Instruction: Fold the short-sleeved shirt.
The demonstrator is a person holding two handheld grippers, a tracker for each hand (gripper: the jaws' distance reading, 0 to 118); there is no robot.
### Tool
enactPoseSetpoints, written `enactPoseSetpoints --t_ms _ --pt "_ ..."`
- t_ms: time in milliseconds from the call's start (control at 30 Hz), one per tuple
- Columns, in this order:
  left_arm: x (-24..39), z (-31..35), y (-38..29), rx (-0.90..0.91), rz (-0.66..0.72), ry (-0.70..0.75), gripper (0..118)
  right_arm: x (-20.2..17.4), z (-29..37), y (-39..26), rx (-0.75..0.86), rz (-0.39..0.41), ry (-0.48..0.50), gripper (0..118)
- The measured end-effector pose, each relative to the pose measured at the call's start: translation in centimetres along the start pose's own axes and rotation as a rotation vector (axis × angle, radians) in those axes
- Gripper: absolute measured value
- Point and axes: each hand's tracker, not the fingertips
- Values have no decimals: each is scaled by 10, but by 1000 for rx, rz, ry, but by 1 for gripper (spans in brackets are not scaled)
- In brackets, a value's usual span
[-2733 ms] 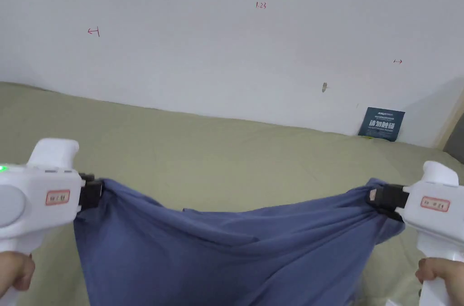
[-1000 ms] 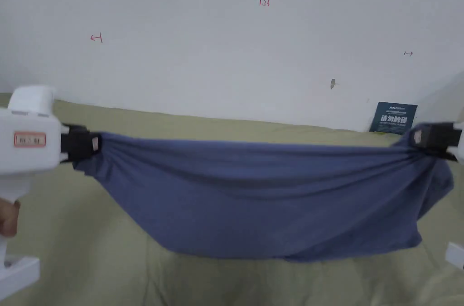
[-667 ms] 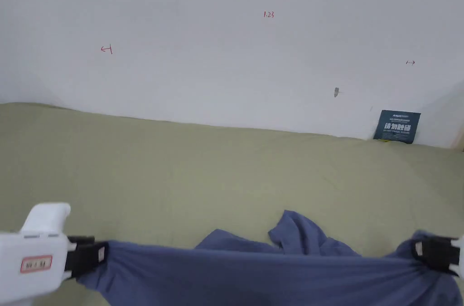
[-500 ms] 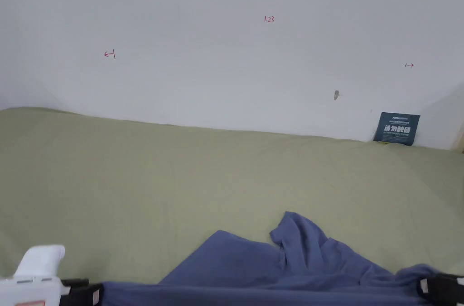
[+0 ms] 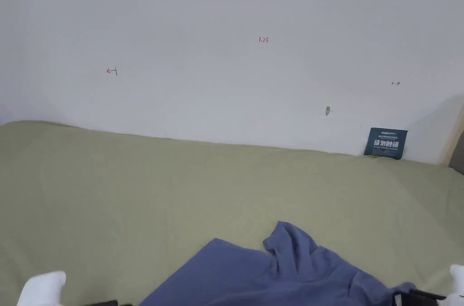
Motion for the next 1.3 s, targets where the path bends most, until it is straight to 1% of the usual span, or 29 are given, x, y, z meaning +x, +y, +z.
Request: enactPoseSetpoints --t_ms 67,100,133,167,200,233,267,300,333,367,400,433,467,500,567,600,667,733,833,967,1000,1033,1067,1100,1133,1167,1233,1267,1300 --pt "26 11 10 59 -38 34 118 -26 22 2 97 51 5 32" --pt "38 16 12 94 -63 45 117 -41 34 2 133 75 -16 32" --pt "61 27 13 119 -112 97 116 -57 48 -1 174 97 -16 32" --pt "76 31 7 153 -151 132 112 -70 61 -6 206 119 -5 31" --pt "93 37 1 182 -200 190 107 -83 75 -14 239 149 -29 30" --pt "106 43 -9 199 -238 238 100 -94 88 -24 273 167 -89 29" --pt "116 47 -19 207 -258 245 91 -102 99 -35 320 170 -158 26" --pt "124 51 -32 212 -252 222 70 -108 108 -49 334 179 -200 11" --pt "130 60 -46 209 -247 178 16 -110 118 -61 334 173 -201 0" --pt "134 66 -60 222 -229 116 0 -107 124 -76 289 153 -168 0" --pt "133 70 -75 234 -231 97 0 -102 131 -89 317 138 -60 0" --pt "140 73 -96 242 -247 155 0 -102 133 -98 263 132 -16 0" --pt "144 75 -114 244 -278 236 0 -106 135 -111 232 131 -59 0" --pt "145 76 -130 232 -291 244 0 -109 137 -123 206 197 -94 0" --pt "138 77 -152 192 -257 220 0 -116 141 -138 210 198 -73 0" --pt "134 77 -165 172 -239 220 0 -117 139 -147 181 186 -30 0" --pt "125 76 -174 116 -194 209 0 -118 132 -159 114 150 6 0" --pt "113 78 -181 81 -157 240 0 -122 128 -162 83 148 45 0" --pt "92 84 -167 106 -103 262 0 -125 128 -158 88 162 67 0" --pt "58 74 -127 113 -47 295 0 -125 124 -138 105 151 97 0" --pt "49 65 -118 122 -40 308 7 -124 121 -131 120 152 104 0" --pt "44 54 -107 113 -48 324 26 -124 117 -123 132 159 108 0" --pt "41 43 -99 100 -62 327 57 -123 112 -114 140 161 108 0" --pt "34 28 -91 64 -99 333 91 -121 111 -103 156 165 112 0" --pt "28 10 -84 9 -127 323 116 -119 104 -91 173 163 125 2" --pt "23 -2 -81 -14 -150 311 117 -116 96 -79 178 151 142 18" --pt "24 -24 -77 -7 -194 240 116 -105 76 -47 175 67 220 75" --pt "22 -34 -73 -11 -191 265 116 -101 65 -29 174 63 212 87" --pt "22 -43 -71 -30 -198 281 114 -96 49 -10 173 26 238 91"
